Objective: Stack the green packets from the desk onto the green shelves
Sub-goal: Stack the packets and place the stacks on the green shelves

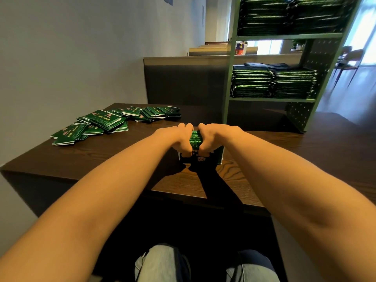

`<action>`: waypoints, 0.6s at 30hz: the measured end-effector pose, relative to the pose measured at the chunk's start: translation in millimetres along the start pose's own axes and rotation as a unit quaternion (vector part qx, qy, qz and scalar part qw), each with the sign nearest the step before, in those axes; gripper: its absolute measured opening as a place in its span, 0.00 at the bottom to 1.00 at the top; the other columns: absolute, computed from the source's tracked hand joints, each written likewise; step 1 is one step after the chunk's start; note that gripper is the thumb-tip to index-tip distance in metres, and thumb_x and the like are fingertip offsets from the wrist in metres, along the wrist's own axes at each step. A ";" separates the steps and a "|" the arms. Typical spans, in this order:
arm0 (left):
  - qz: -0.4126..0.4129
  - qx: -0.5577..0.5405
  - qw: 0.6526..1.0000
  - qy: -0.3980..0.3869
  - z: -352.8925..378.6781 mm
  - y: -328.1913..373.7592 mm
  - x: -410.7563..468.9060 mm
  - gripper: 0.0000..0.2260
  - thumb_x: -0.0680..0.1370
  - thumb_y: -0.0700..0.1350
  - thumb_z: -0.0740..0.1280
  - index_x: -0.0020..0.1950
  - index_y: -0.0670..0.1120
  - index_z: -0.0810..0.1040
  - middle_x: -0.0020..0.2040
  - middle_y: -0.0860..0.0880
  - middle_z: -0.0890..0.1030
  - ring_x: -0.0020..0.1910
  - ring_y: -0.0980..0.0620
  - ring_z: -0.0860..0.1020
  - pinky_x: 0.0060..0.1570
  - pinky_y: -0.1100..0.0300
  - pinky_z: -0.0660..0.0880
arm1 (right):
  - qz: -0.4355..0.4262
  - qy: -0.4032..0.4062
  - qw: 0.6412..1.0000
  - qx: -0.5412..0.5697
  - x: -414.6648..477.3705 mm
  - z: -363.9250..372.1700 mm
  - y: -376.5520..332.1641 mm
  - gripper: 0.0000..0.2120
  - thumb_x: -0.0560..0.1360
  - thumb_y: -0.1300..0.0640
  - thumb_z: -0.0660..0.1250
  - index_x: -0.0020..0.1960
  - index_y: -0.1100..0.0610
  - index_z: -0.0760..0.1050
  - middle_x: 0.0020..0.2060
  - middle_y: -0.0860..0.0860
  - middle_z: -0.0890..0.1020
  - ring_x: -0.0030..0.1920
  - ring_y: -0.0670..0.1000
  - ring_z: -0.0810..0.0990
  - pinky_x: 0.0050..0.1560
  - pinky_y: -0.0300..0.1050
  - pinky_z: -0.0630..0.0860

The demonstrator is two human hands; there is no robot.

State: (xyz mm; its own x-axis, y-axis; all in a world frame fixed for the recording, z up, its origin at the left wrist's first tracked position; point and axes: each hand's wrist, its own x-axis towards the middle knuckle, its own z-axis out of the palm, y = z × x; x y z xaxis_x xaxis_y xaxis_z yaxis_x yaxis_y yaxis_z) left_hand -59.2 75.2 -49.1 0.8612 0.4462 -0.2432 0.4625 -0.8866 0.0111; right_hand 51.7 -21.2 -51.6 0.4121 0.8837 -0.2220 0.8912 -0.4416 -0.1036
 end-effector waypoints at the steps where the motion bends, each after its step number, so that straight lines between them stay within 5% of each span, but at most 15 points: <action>1: -0.001 0.005 1.000 0.002 0.9 -0.2 1.7 0.33 0.71 0.50 0.73 0.69 0.47 0.60 0.60 0.45 0.67 0.61 0.42 0.70 0.61 0.42 0.73 | -0.001 0.004 1.000 -0.001 0.7 0.0 0.2 0.34 0.66 0.46 0.77 0.64 0.54 0.65 0.52 0.53 0.79 0.53 0.55 0.81 0.60 0.57 0.80; 8: -0.004 -0.076 0.997 0.017 13.2 -2.5 9.3 0.30 0.71 0.47 0.72 0.67 0.47 0.60 0.59 0.43 0.68 0.53 0.43 0.75 0.56 0.44 0.77 | 0.003 0.008 1.000 0.021 3.7 5.1 1.4 0.32 0.70 0.47 0.77 0.65 0.55 0.64 0.48 0.51 0.77 0.50 0.53 0.80 0.54 0.50 0.80; 12: 0.014 -0.138 0.987 0.082 18.5 -15.5 7.5 0.40 0.67 0.51 0.73 0.74 0.53 0.57 0.64 0.44 0.69 0.59 0.41 0.75 0.58 0.41 0.76 | 0.033 0.054 0.998 0.027 0.1 5.6 2.4 0.29 0.69 0.43 0.75 0.61 0.53 0.65 0.46 0.51 0.76 0.49 0.54 0.79 0.51 0.52 0.80; 15: 0.026 -0.266 0.938 0.219 19.1 -30.1 3.1 0.44 0.67 0.50 0.74 0.78 0.53 0.55 0.71 0.43 0.70 0.67 0.41 0.72 0.64 0.43 0.72 | 0.075 0.101 0.985 0.114 -4.2 3.6 6.4 0.27 0.69 0.42 0.74 0.59 0.54 0.67 0.48 0.53 0.78 0.49 0.56 0.79 0.52 0.52 0.80; 18: -0.046 -0.482 0.839 0.248 17.5 -33.2 -5.1 0.38 0.67 0.52 0.71 0.75 0.53 0.60 0.68 0.40 0.74 0.64 0.39 0.74 0.61 0.43 0.74 | 0.085 0.154 0.945 0.277 -9.9 0.1 4.4 0.23 0.70 0.45 0.74 0.57 0.58 0.73 0.49 0.54 0.80 0.50 0.55 0.81 0.47 0.47 0.78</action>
State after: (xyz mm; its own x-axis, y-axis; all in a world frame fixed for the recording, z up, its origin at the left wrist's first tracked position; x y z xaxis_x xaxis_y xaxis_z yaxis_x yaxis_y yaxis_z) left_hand -82.7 100.1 -65.2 0.6830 0.7158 0.1452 0.2811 -0.4412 0.8523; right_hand 51.6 -31.9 -49.9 0.6514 0.7587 0.0029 0.6070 -0.5189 -0.6019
